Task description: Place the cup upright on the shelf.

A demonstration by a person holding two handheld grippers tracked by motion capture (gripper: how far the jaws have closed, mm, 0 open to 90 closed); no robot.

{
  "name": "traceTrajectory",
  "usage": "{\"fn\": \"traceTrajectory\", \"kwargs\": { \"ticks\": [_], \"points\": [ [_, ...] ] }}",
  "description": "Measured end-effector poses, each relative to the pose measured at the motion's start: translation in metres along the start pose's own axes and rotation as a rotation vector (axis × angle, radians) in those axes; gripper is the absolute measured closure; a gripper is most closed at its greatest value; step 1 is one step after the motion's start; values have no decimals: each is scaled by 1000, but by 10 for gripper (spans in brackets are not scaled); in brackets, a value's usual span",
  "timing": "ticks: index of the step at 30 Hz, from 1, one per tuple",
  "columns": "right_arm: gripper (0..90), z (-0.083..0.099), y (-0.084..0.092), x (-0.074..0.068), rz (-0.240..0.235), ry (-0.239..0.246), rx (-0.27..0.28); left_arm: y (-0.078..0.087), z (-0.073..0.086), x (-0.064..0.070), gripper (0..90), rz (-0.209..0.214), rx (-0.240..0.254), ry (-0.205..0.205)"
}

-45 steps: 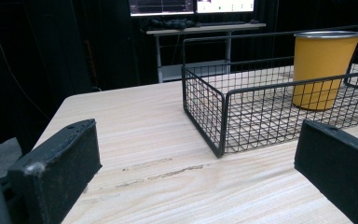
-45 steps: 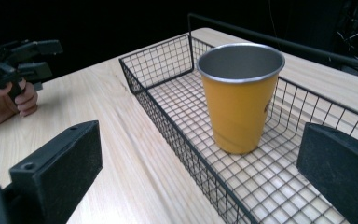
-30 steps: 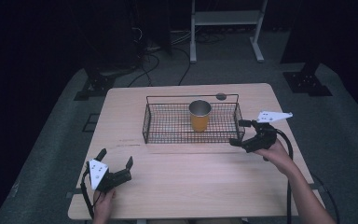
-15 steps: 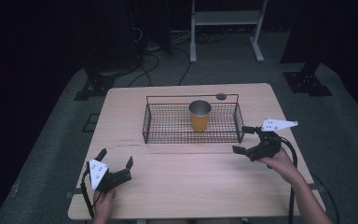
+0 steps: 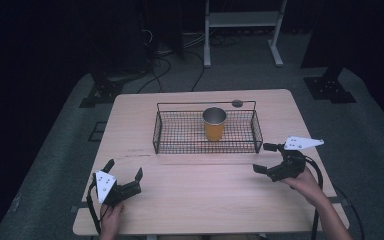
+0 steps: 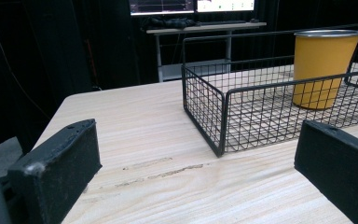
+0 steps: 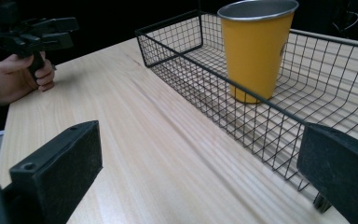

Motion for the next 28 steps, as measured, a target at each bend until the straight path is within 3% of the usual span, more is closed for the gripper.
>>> {"fn": "traceTrajectory", "kwargs": {
  "ticks": [17,21,24,28],
  "points": [
    [0,26,8,-13,32,-13,22,0,0,0,0,-1,0,-3],
    [0,40,10,-18,47,-30,16,0,0,0,0,-1,0,-3],
    [0,44,12,-21,58,-31,36,0,0,0,0,-1,0,-4],
    [0,50,15,-36,70,-29,88,0,0,0,0,-2,-1,-4]
  ]
}}
Point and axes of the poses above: each handheld gripper's, and its own axes: y roughly backward along the jaws, z roughly out of its underside, x roughly to its right, the point moved 8 cm from there along -y, roughly forward along the jaws, and after that the axes turned 14 degrees about -x, right-handed, at the moved point
